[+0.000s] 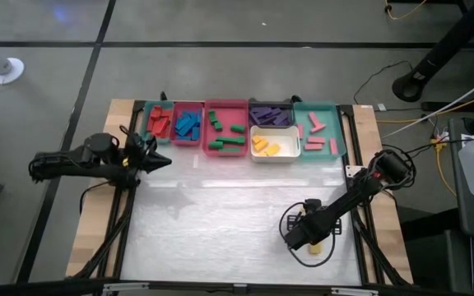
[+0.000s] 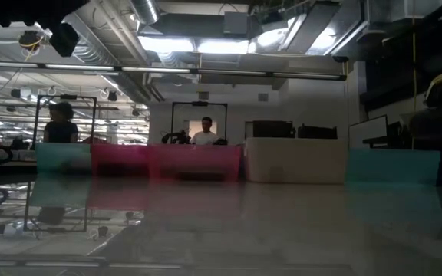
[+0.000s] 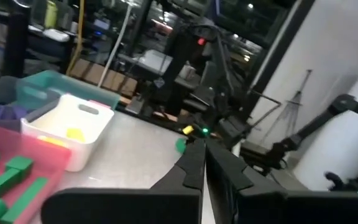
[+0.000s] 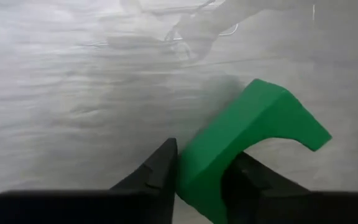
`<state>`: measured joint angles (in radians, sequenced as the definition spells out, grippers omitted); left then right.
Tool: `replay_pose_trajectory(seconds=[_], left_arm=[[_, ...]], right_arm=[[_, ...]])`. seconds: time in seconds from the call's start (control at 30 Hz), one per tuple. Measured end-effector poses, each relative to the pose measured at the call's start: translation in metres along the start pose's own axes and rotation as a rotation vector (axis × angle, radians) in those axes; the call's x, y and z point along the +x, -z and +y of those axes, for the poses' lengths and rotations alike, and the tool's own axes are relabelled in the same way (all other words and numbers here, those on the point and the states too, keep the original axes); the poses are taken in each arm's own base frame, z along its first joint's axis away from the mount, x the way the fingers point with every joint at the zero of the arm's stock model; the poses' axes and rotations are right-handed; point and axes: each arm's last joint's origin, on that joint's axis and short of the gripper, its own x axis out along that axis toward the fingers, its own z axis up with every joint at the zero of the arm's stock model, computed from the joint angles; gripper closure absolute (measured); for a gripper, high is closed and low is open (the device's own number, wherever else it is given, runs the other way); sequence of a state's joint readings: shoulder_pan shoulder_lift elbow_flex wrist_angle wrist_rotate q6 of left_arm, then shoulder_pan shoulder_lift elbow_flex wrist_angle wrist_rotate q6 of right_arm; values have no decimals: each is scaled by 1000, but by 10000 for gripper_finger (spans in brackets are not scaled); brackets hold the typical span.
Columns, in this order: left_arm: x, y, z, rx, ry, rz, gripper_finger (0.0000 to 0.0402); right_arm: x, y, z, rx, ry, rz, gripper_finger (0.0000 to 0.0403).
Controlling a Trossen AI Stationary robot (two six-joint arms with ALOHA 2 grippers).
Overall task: Sort blocks
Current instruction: Put the green block into the right pink bin
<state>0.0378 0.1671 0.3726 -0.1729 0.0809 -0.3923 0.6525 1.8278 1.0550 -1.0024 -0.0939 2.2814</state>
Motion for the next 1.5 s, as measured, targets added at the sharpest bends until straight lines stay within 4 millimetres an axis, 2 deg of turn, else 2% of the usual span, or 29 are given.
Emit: replay_pose_trajectory(seconds=[0.07, 0.17, 0.27, 0.47, 0.57, 0.7, 0.9, 1.07, 1.23, 1.33, 1.5], left_arm=[[4, 4, 0, 1, -23, -17, 399], [9, 11, 2, -1, -61, -9, 401], [14, 20, 5, -1, -110, 23, 400], [27, 44, 10, -72, -110, 70, 400], [33, 53, 9, -83, -75, 15, 401], [38, 58, 6, -55, -100, -63, 401], [41, 64, 5, 181, -209, -42, 401], [42, 65, 6, 346, -224, -15, 401], [40, 67, 9, 472, -298, 28, 400], [37, 68, 12, 516, -380, 38, 400], [28, 65, 13, 548, -389, 29, 400]], right_arm=[[-1, 0, 2, 1, -21, -13, 317], [-8, -1, 9, 15, -73, -39, 317], [-20, -4, 26, 41, -217, -96, 317], [-64, -21, 63, 110, -510, -254, 308], [-89, -40, 85, 141, -651, -359, 307], [-116, -72, 111, 109, -755, -488, 316], [-140, -136, 149, -9, -859, -563, 304], [-147, -197, 166, -59, -911, -587, 307], [-136, -244, 177, -54, -918, -563, 306], [-124, -262, 184, -48, -924, -519, 294], [-110, -279, 196, -31, -967, -470, 276]])
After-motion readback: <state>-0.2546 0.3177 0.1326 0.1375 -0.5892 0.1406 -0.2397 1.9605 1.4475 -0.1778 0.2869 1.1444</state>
